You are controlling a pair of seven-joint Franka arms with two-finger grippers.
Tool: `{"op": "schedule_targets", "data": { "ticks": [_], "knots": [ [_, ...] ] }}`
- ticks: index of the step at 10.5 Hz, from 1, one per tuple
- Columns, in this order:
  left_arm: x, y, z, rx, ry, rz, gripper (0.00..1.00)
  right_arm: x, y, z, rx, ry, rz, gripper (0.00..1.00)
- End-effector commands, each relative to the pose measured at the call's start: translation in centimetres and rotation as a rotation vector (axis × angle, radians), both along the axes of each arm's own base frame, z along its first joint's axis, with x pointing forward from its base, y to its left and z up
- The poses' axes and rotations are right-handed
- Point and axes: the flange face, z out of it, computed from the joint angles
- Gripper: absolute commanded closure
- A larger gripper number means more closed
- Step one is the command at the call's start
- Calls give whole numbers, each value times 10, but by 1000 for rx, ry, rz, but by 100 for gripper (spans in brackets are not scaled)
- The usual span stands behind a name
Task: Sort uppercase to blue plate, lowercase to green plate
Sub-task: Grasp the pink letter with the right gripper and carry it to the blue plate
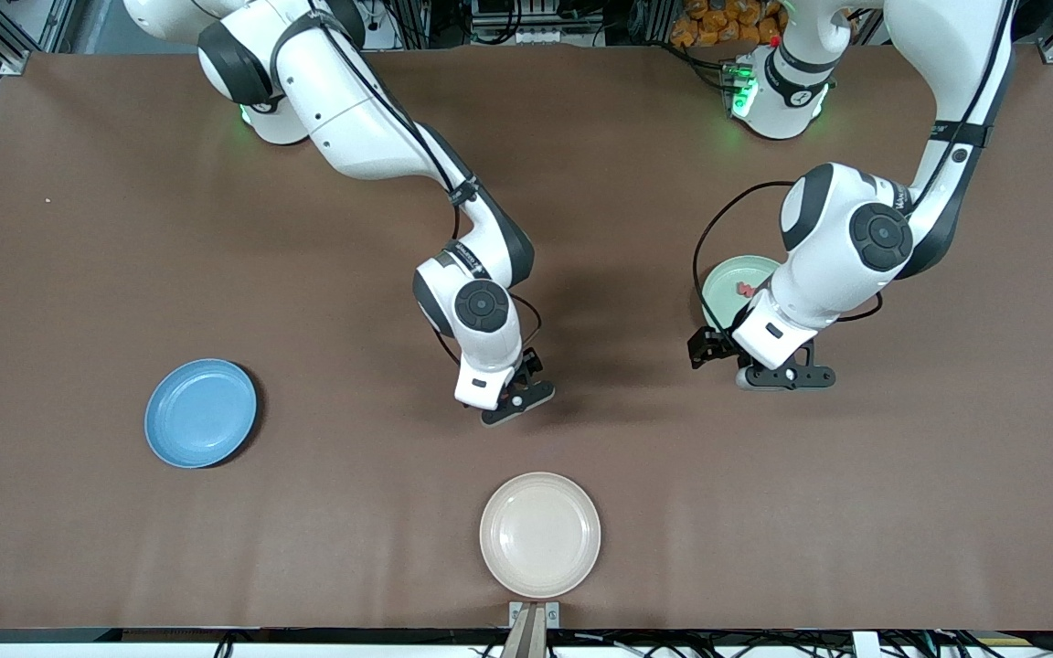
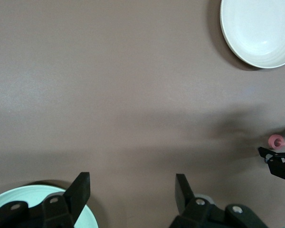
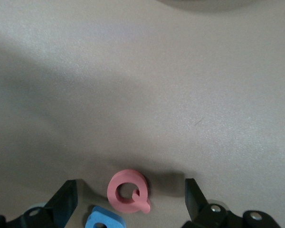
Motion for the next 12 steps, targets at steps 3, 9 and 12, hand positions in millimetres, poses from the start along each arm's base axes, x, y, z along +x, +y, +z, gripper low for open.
{"op": "schedule_targets", "data": {
  "ticks": [3, 9, 12],
  "knots": [
    [2, -4, 2, -13, 12, 8, 19, 7, -3, 0, 6, -8, -11, 0],
    [2, -5, -2, -10, 16, -3, 8, 5, -1, 1, 10, 0, -16, 0],
    [2, -4, -3, -10, 16, -2, 8, -3, -5, -5, -2, 23, -27, 94]
  ]
}}
